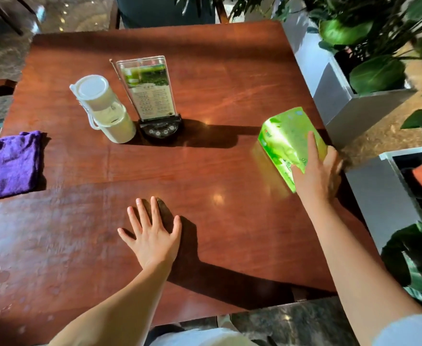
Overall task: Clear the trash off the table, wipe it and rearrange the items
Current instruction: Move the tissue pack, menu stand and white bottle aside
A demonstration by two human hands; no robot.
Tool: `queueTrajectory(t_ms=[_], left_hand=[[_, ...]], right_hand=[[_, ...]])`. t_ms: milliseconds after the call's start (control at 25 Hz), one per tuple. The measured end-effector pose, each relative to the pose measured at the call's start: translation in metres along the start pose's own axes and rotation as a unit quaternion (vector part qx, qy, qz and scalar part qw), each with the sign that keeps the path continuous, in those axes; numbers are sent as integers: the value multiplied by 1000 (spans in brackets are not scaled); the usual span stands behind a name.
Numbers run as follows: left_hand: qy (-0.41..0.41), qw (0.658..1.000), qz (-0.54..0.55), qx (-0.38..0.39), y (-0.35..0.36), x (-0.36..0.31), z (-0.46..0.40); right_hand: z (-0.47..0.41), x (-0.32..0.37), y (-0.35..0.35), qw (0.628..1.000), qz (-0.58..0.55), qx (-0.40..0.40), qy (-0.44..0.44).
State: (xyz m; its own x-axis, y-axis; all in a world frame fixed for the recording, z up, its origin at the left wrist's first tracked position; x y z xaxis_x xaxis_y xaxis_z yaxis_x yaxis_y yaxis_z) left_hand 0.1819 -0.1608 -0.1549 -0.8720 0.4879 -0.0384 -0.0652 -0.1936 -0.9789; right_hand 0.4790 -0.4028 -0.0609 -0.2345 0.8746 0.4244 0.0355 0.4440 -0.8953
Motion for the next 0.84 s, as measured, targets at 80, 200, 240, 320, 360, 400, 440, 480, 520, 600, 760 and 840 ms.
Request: queueTrajectory(t_ms=[80,200,240,320,360,400,440,480,520,600,760,840], left_hand=[[0,1000,-2,0,1,1,0],[0,1000,-5,-8,2,1,-1],[-1,1000,-5,-10,2,2,-1],[-2,1000,-2,-11,2,2,-1],[-3,1000,-2,-10,2,2,-1],[-3,1000,-3,-10,2,2,-1],[-4,1000,-3,-8,2,1,-1],[-6,1000,-3,-7,2,1,-1],[-8,1000,-2,-6,2,2,-1],[-8,1000,1,-6,0,2,-1],[-10,1000,1,2,0,3,-2],[-7,1000,-4,1,-1,3,-2]], right_hand=[[-4,-11,7,999,12,12,37],[-5,-14,17,999,33,29,20],[-5,-14,20,999,37,38,12],[-6,-14,21,998,38,58,9],[-7,-14,20,997,42,61,11],[-7,-12,16,997,48,60,12],[-6,-9,11,997,56,53,13],[-5,-1,6,997,58,40,7],[-2,10,3,998,53,26,-8],[6,45,5,998,12,16,-53],[12,143,35,969,-98,77,-211],[7,193,48,950,-112,107,-271]])
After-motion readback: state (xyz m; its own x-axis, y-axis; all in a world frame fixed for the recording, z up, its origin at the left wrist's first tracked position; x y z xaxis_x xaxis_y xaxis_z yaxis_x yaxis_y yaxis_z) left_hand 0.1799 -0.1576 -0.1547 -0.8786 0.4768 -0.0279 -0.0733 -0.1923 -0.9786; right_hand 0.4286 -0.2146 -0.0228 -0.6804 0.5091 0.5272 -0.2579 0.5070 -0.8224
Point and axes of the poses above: each hand's wrist, its own z-axis away from the middle knuckle, its own y-axis out of the palm, x = y × z, the point moved 8 cm from there along -z, towards the middle knuckle, and after that the axes turned 8 degrees about -z, right-handed, at the moved point
